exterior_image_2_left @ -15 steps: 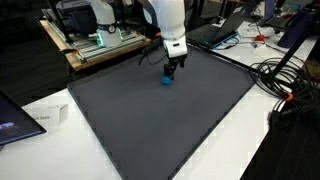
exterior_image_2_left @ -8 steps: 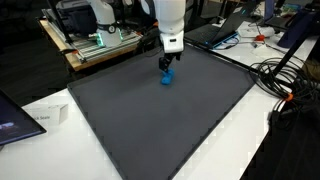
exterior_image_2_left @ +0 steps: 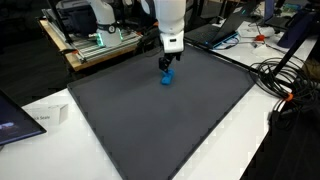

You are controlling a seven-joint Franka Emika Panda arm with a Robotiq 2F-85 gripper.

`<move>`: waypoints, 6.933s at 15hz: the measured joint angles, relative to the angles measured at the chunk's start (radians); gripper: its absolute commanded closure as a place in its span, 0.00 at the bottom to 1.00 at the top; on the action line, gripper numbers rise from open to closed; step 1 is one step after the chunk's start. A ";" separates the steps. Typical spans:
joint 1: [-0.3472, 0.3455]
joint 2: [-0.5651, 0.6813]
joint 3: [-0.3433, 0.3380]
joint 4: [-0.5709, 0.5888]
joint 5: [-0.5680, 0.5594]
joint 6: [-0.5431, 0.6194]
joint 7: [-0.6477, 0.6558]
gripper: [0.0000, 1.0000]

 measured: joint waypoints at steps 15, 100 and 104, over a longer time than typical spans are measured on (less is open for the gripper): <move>-0.001 0.242 -0.024 0.336 -0.002 -0.249 -0.014 0.00; 0.353 -0.304 -0.081 -0.161 -0.404 -0.079 0.781 0.00; 0.319 -0.275 -0.091 -0.174 -0.378 -0.063 0.809 0.00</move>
